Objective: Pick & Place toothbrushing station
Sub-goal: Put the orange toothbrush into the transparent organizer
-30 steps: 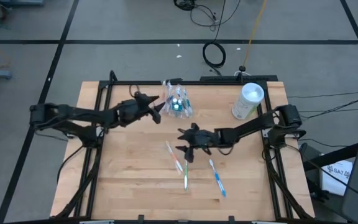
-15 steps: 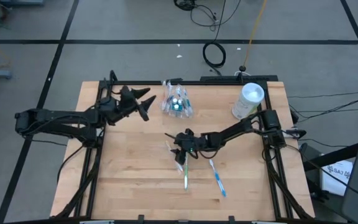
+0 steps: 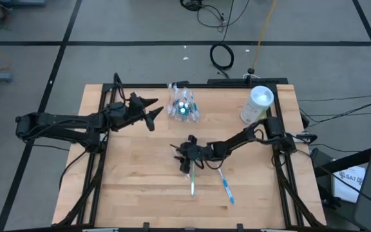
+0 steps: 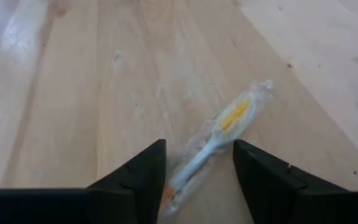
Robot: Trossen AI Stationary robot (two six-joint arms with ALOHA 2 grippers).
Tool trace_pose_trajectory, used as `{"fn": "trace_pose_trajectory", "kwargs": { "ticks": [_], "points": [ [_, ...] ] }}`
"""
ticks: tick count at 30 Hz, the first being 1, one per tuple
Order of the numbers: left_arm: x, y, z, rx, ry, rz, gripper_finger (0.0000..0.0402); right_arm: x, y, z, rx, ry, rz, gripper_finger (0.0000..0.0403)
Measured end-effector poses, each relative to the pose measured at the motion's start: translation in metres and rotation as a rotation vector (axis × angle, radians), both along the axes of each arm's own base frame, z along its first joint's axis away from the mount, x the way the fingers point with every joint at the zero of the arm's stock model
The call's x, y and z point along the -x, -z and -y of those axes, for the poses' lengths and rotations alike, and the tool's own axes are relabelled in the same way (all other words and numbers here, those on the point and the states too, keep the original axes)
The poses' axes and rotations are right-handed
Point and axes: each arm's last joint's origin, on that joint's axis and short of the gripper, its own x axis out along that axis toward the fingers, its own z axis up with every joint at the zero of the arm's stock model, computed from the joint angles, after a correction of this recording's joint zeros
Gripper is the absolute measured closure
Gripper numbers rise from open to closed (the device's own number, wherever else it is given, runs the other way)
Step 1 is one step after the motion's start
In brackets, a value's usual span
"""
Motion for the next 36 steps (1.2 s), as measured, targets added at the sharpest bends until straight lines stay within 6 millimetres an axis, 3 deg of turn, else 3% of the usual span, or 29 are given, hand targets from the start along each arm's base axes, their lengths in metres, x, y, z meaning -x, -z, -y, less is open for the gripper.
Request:
{"fn": "trace_pose_trajectory", "kwargs": {
  "ticks": [3, 13, 21, 28, 36],
  "points": [
    [0.000, 0.000, 0.000, 0.000, 0.000, -0.001, 0.0172, 0.001, 0.001, -0.002, 0.053, 0.012, -0.005, 0.0248],
    [0.000, 0.000, 0.000, 0.003, 0.000, 0.000, 0.0172, 0.000, -0.001, 0.003, -0.051, 0.022, 0.008, 0.0384],
    [0.000, 0.000, 0.000, 0.003, 0.001, -0.001, 0.0172, -0.001, -0.019, 0.007, -0.113, 0.054, 0.084, 0.0381],
    [0.000, 0.000, 0.000, 0.002, 0.001, -0.001, 0.0172, -0.001, -0.076, 0.021, -0.054, 0.074, 0.239, 0.0395],
    [0.000, 0.000, 0.000, 0.002, 0.001, -0.003, 0.0172, 0.023, -0.162, 0.045, 0.311, 0.290, 0.386, 0.0400]
  ]
}}
